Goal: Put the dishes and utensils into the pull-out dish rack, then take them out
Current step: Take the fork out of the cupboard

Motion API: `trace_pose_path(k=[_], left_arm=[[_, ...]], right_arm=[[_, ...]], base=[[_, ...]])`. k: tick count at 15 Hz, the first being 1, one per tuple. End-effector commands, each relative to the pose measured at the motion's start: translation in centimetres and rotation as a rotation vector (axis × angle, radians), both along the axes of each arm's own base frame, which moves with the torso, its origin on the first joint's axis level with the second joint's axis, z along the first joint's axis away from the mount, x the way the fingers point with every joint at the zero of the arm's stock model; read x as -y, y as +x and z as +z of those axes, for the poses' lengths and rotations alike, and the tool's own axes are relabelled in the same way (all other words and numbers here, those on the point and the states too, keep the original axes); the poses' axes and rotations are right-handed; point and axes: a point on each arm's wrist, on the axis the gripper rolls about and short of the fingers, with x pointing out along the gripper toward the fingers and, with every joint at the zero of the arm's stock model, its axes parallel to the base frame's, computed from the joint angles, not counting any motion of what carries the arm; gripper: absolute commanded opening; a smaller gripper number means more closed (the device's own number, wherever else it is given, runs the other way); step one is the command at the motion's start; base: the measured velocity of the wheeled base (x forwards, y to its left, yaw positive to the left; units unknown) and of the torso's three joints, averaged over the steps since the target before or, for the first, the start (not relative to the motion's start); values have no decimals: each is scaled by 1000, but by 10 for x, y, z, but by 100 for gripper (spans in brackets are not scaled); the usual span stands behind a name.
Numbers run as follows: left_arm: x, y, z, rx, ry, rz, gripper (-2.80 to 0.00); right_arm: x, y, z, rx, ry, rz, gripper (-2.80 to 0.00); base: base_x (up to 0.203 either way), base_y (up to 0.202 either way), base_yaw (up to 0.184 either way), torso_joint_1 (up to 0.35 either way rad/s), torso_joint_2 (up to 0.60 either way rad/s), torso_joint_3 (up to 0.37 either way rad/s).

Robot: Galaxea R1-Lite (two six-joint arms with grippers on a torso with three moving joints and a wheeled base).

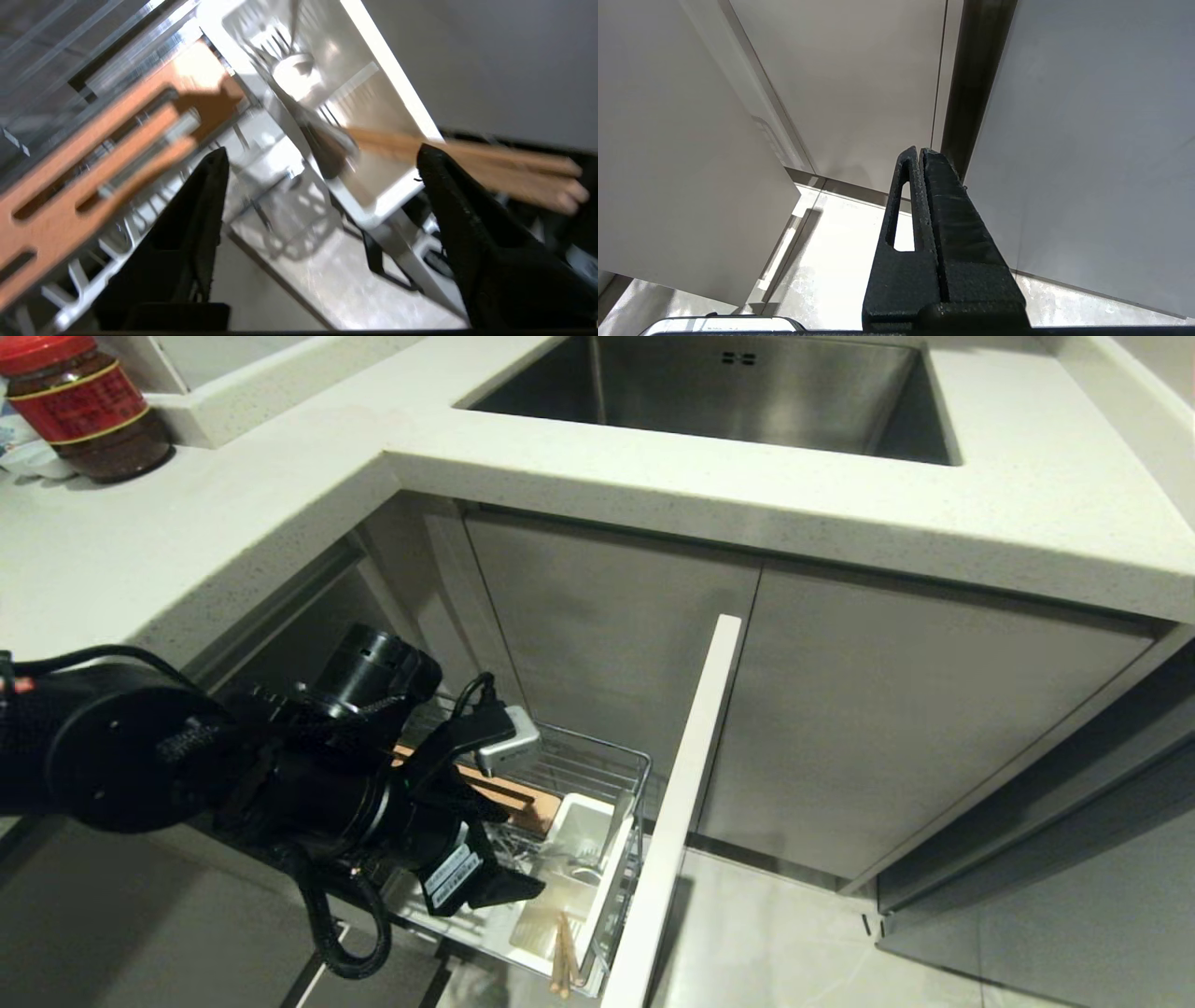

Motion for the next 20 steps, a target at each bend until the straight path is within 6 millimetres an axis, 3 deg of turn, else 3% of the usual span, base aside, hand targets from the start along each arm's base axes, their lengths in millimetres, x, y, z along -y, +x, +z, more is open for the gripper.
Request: trace_pose_path(k=[1, 5, 11, 12, 20], left_arm=[[6, 14, -23, -3, -2, 2, 0], [9, 26, -40, 26, -16, 13, 0], [9, 28, -38, 58, -38, 17, 0], [9, 28, -37, 60, -40, 16, -280], [7, 22, -29, 71, -70, -1, -280]], right_arm=[[0, 2, -8, -27, 0, 0, -280], [0, 2, -7, -26, 0, 1, -280], [0, 2, -7, -26, 0, 0, -280], [0, 2, -7, -26, 0, 0, -280], [0, 2, -7, -26, 0, 0, -280]], base=[[0, 0, 0, 0, 0, 0], [0, 0, 0, 0, 0, 0], [0, 0, 0, 0, 0, 0], [0, 0, 0, 0, 0, 0], [0, 0, 0, 0, 0, 0]])
